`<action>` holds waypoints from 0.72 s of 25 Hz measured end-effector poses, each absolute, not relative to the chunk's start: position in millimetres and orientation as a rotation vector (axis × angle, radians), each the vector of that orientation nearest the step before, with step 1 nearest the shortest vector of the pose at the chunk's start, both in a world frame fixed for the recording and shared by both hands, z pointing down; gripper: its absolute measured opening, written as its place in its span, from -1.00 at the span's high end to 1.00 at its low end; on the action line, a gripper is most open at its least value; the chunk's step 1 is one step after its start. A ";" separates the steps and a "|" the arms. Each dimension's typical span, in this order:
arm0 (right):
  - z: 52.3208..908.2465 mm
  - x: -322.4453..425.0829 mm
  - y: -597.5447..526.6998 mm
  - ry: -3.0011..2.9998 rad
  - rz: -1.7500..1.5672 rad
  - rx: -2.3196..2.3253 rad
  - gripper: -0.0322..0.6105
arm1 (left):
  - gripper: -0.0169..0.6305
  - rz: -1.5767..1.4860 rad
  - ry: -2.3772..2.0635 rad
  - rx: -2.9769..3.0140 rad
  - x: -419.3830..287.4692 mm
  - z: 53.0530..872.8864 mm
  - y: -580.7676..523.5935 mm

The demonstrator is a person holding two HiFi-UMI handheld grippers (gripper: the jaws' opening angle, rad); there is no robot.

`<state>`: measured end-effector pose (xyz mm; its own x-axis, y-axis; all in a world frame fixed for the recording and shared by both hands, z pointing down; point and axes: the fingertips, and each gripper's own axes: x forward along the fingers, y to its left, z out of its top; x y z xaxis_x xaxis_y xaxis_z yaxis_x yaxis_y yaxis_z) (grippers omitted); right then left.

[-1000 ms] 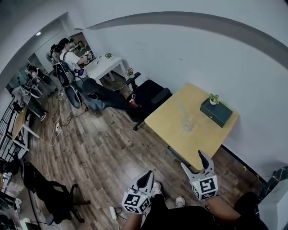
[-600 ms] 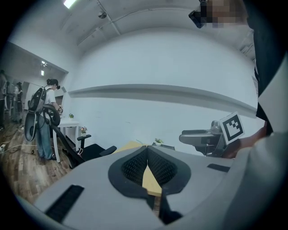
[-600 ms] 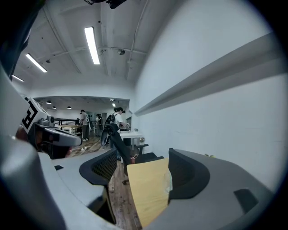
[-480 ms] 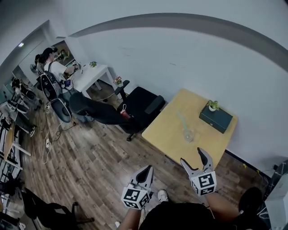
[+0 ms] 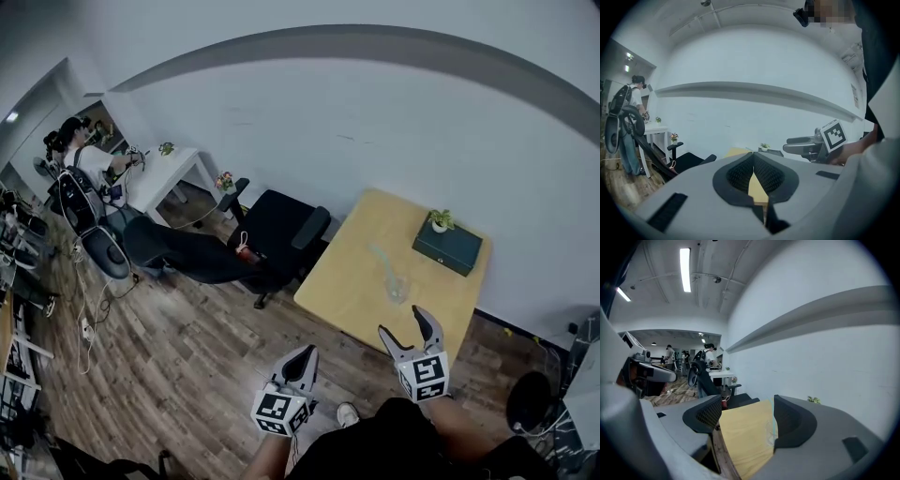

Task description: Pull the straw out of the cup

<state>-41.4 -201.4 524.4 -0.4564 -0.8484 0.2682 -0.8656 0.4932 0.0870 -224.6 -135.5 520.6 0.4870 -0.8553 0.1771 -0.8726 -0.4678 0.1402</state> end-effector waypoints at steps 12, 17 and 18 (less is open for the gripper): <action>553.2 -27.5 -264.3 -2.384 0.140 1.447 -0.21 | 0.89 0.142 -1.442 2.503 -220.7 538.1 -199.9; 573.0 -17.2 -296.6 -2.358 0.183 1.404 -0.21 | 0.89 0.171 -1.423 2.499 -204.3 546.4 -230.7; 577.2 -15.7 -302.4 -2.354 0.189 1.393 -0.20 | 0.89 0.171 -1.419 2.500 -201.1 547.2 -235.8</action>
<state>-15.7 -302.4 577.2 -0.4253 -0.8113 0.4012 -0.8648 0.4950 0.0842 -201.1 -235.8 547.2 0.5156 -0.8256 0.2294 -0.8564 -0.4884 0.1674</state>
